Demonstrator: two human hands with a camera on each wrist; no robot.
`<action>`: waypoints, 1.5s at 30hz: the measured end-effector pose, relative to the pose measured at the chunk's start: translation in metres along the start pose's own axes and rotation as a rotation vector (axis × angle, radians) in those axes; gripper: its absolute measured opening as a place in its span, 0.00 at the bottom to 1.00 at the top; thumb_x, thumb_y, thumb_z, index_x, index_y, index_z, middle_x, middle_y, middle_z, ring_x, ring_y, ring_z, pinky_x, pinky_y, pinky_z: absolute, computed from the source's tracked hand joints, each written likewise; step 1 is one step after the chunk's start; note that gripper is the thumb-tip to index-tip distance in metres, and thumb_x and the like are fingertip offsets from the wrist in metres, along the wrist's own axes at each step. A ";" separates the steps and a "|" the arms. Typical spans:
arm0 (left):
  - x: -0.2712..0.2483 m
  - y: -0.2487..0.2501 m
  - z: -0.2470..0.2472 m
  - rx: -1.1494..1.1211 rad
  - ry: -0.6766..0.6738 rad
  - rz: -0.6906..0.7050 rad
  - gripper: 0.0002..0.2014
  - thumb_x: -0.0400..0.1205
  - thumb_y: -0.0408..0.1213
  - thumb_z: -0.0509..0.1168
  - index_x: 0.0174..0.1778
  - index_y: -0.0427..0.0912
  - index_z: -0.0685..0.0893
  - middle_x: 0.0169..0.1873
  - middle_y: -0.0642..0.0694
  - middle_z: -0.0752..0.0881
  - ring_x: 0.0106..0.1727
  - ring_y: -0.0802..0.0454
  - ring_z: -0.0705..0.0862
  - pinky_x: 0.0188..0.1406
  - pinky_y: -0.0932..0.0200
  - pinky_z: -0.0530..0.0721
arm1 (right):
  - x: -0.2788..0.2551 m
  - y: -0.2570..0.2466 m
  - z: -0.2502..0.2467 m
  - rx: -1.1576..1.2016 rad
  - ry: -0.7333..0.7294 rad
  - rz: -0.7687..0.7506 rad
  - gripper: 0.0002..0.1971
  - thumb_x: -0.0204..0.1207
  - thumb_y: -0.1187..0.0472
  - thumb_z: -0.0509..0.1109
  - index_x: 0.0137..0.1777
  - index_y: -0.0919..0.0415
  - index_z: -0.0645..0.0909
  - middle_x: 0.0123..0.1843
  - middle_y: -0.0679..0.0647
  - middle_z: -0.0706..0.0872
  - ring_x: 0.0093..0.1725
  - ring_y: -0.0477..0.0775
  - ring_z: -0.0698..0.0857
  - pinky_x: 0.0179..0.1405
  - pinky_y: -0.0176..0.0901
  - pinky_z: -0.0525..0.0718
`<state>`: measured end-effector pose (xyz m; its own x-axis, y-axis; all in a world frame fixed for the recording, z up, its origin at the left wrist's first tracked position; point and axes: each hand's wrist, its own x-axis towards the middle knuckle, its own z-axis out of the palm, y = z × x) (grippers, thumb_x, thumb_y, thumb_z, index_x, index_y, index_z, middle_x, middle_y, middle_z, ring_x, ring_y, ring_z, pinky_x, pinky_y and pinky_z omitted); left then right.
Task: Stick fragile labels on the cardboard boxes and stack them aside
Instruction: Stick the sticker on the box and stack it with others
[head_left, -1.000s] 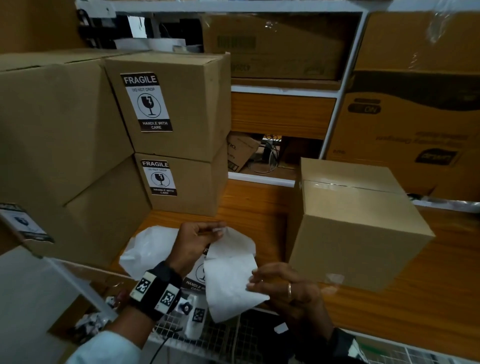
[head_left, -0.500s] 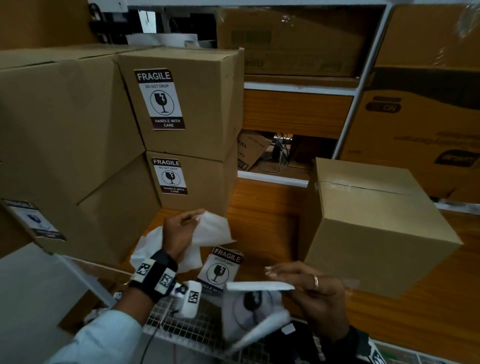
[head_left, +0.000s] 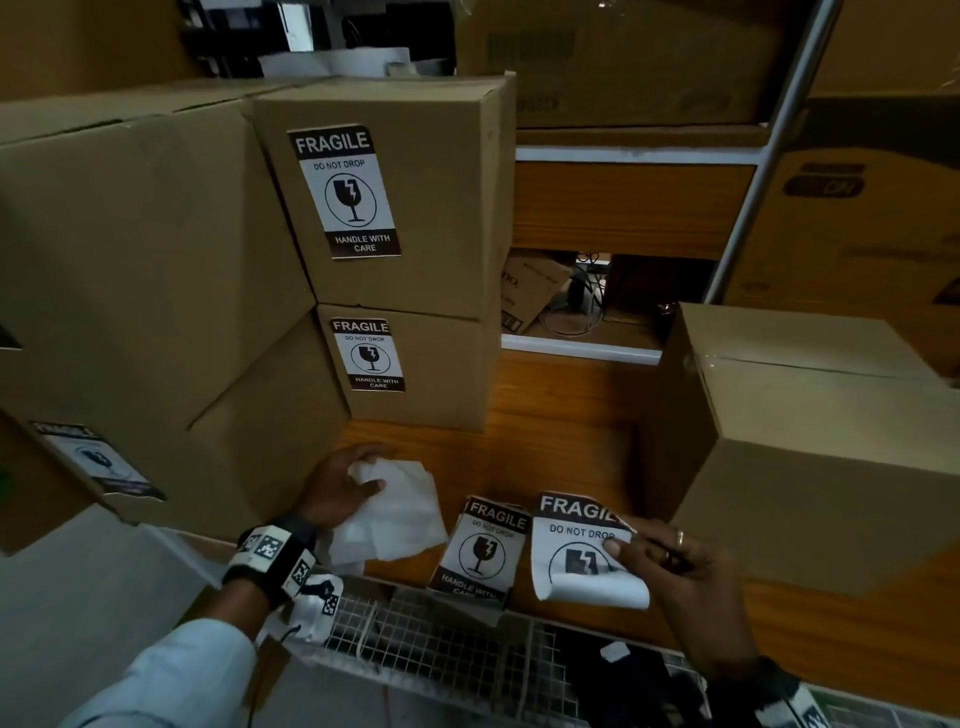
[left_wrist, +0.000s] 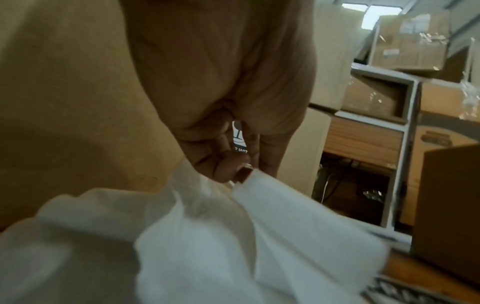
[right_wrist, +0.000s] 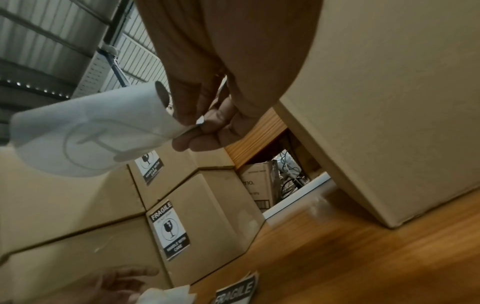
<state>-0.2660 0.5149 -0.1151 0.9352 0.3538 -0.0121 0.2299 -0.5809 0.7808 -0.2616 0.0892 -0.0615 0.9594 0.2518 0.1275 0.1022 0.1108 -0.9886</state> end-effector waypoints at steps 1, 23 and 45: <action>0.004 -0.008 0.004 0.067 0.016 -0.005 0.22 0.79 0.32 0.77 0.62 0.60 0.80 0.54 0.53 0.82 0.57 0.49 0.81 0.51 0.55 0.81 | 0.001 0.000 0.000 -0.007 0.003 0.011 0.03 0.72 0.71 0.79 0.42 0.72 0.90 0.40 0.61 0.94 0.43 0.59 0.94 0.47 0.54 0.91; -0.046 0.075 0.070 0.294 0.373 0.047 0.14 0.80 0.45 0.77 0.59 0.47 0.86 0.62 0.42 0.78 0.45 0.43 0.86 0.48 0.48 0.84 | 0.010 0.004 -0.088 -0.064 0.118 0.017 0.10 0.75 0.62 0.76 0.49 0.70 0.91 0.43 0.67 0.94 0.45 0.73 0.93 0.47 0.74 0.91; -0.043 0.300 0.238 0.085 0.157 0.780 0.26 0.77 0.55 0.70 0.70 0.49 0.85 0.69 0.52 0.84 0.75 0.52 0.76 0.70 0.39 0.80 | 0.034 -0.015 -0.157 -0.107 0.299 -0.206 0.05 0.79 0.72 0.74 0.45 0.66 0.91 0.41 0.55 0.95 0.41 0.54 0.94 0.35 0.42 0.91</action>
<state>-0.1731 0.1511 -0.0295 0.7873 -0.0825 0.6111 -0.4497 -0.7548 0.4775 -0.1895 -0.0545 -0.0550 0.9487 -0.0584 0.3108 0.3126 0.0250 -0.9496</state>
